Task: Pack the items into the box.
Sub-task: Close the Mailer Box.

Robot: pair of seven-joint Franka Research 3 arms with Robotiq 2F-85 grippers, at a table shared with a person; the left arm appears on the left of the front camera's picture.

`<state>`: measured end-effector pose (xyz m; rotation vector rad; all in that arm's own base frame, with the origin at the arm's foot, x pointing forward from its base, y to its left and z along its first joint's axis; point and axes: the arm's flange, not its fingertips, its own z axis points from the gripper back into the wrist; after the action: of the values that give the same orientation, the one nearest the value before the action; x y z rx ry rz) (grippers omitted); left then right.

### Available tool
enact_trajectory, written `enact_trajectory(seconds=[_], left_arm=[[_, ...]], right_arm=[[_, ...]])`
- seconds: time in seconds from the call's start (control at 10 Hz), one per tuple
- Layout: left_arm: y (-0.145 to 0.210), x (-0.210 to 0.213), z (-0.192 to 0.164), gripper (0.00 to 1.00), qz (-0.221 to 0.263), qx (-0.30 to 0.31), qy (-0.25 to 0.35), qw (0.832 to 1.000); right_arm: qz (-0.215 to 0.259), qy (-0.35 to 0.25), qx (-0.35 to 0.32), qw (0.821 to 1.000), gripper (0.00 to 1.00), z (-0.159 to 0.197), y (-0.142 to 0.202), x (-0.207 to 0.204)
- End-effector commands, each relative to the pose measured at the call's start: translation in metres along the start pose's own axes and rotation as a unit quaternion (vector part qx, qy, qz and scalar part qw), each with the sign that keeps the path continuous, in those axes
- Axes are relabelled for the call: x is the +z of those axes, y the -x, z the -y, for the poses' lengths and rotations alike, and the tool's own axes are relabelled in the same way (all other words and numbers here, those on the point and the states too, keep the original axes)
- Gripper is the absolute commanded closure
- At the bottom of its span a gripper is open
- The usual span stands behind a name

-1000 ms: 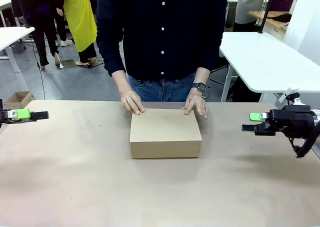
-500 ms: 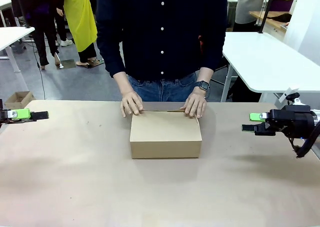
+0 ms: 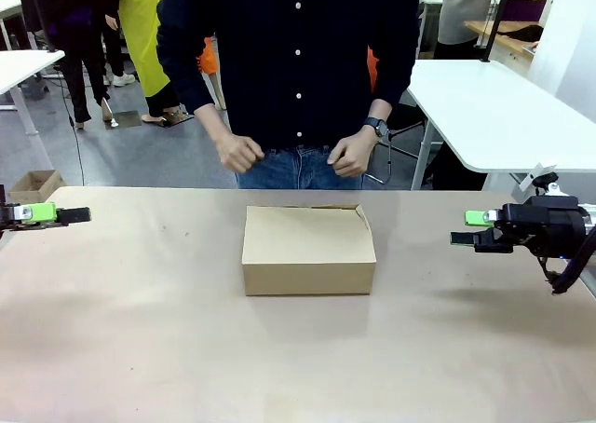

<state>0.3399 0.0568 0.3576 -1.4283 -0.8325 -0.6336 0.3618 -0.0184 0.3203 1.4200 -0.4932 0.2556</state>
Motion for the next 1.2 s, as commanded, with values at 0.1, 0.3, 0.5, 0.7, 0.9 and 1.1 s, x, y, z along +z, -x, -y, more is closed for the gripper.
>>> enact_trajectory(seconds=[0.1, 0.3, 0.5, 0.7, 0.9, 1.1], left_arm=[[0.0002, 0.0001, 0.0014, 0.00, 0.009, -0.007, 0.005, 1.000], [0.0002, 0.0001, 0.0014, 0.00, 0.009, -0.007, 0.005, 1.000], [0.0002, 0.0001, 0.0014, 0.00, 0.009, -0.007, 0.005, 1.000], [0.0002, 0.0001, 0.0014, 0.00, 0.009, -0.007, 0.005, 1.000], [0.0002, 0.0001, 0.0014, 0.00, 0.009, -0.007, 0.005, 1.000], [0.0002, 0.0001, 0.0014, 0.00, 0.009, -0.007, 0.005, 1.000]], right_arm=[[0.010, -0.005, 0.003, 1.000, 0.00, -0.0015, -0.0025, -0.0034], [0.010, -0.005, 0.003, 1.000, 0.00, -0.0015, -0.0025, -0.0034], [0.010, -0.005, 0.003, 1.000, 0.00, -0.0015, -0.0025, -0.0034], [0.010, -0.005, 0.003, 1.000, 0.00, -0.0015, -0.0025, -0.0034], [0.010, -0.005, 0.003, 1.000, 0.00, -0.0015, -0.0025, -0.0034], [0.010, -0.005, 0.003, 1.000, 0.00, -0.0015, -0.0025, -0.0034]])
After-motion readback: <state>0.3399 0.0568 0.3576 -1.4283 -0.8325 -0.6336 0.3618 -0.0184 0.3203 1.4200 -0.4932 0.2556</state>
